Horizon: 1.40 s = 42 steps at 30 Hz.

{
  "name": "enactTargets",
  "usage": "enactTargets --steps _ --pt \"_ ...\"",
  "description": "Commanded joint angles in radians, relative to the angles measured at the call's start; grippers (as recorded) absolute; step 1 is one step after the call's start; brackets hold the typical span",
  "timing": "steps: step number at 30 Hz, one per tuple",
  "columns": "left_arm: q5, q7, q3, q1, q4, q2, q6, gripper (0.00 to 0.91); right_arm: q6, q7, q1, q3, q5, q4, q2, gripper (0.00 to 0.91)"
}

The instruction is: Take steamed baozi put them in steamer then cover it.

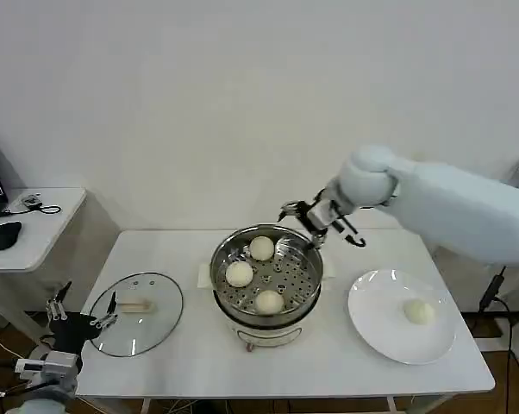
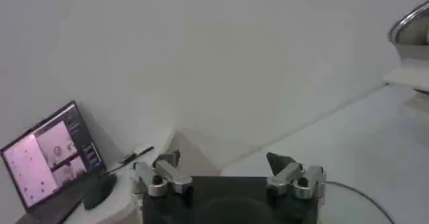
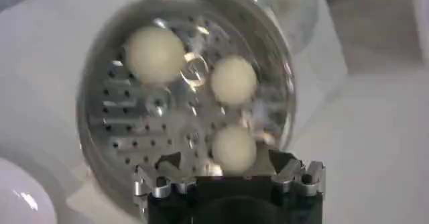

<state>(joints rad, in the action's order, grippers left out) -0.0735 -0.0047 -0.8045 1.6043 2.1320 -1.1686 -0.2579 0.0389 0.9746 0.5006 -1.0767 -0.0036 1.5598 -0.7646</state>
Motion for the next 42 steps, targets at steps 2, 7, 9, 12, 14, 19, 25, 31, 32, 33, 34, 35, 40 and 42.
enactTargets --steps 2,7,9,12,14,19,25,31,32,33,34,35,40,42 --pt "0.010 0.002 0.012 -0.004 0.005 0.022 -0.002 0.907 0.095 0.019 -0.043 0.006 0.007 -0.008 0.356 0.907" --pt "0.021 0.003 0.015 -0.008 -0.001 0.037 -0.002 0.907 0.074 0.028 -0.149 0.051 -0.050 -0.018 0.463 0.907" --pt "0.021 0.003 0.021 -0.011 -0.004 0.038 -0.001 0.907 0.076 0.019 -0.226 0.115 -0.057 -0.027 0.495 0.907" --pt "0.020 0.004 0.030 -0.015 -0.009 0.037 -0.001 0.907 0.078 0.012 -0.461 0.253 -0.085 -0.066 0.522 0.907" --pt "0.017 0.002 0.038 -0.019 -0.014 0.033 -0.001 0.907 0.068 0.009 -0.553 0.322 -0.112 -0.108 0.510 0.907" --pt "0.010 0.002 0.049 -0.014 -0.010 0.032 -0.002 0.907 0.056 0.009 -0.709 0.489 -0.136 -0.211 0.443 0.907" --pt "0.009 0.001 0.034 -0.002 0.001 0.029 -0.005 0.907 0.076 0.017 -0.742 0.487 -0.150 -0.228 0.386 0.907" --pt "0.007 0.001 0.022 0.011 0.002 0.021 -0.003 0.907 0.086 0.015 -0.741 0.462 -0.162 -0.265 0.337 0.907" --pt "0.007 0.001 0.020 0.013 0.002 0.019 -0.003 0.907 0.084 0.014 -0.742 0.465 -0.166 -0.278 0.327 0.907" --pt "0.006 0.001 0.020 0.013 0.001 0.018 -0.002 0.907 0.076 0.013 -0.744 0.469 -0.174 -0.296 0.316 0.907" --pt "0.006 0.000 0.019 0.014 0.000 0.017 -0.002 0.907 0.074 0.013 -0.746 0.477 -0.180 -0.308 0.303 0.907" --pt "0.004 0.001 0.018 0.015 -0.001 0.016 -0.001 0.907 0.072 0.012 -0.748 0.479 -0.181 -0.312 0.302 0.907" --pt "0.002 0.001 0.014 0.019 -0.002 0.013 -0.001 0.907 0.072 0.008 -0.760 0.484 -0.200 -0.349 0.263 0.907" --pt "0.003 0.000 0.012 0.017 -0.003 0.013 -0.002 0.907 0.068 0.004 -0.763 0.489 -0.213 -0.363 0.248 0.907"
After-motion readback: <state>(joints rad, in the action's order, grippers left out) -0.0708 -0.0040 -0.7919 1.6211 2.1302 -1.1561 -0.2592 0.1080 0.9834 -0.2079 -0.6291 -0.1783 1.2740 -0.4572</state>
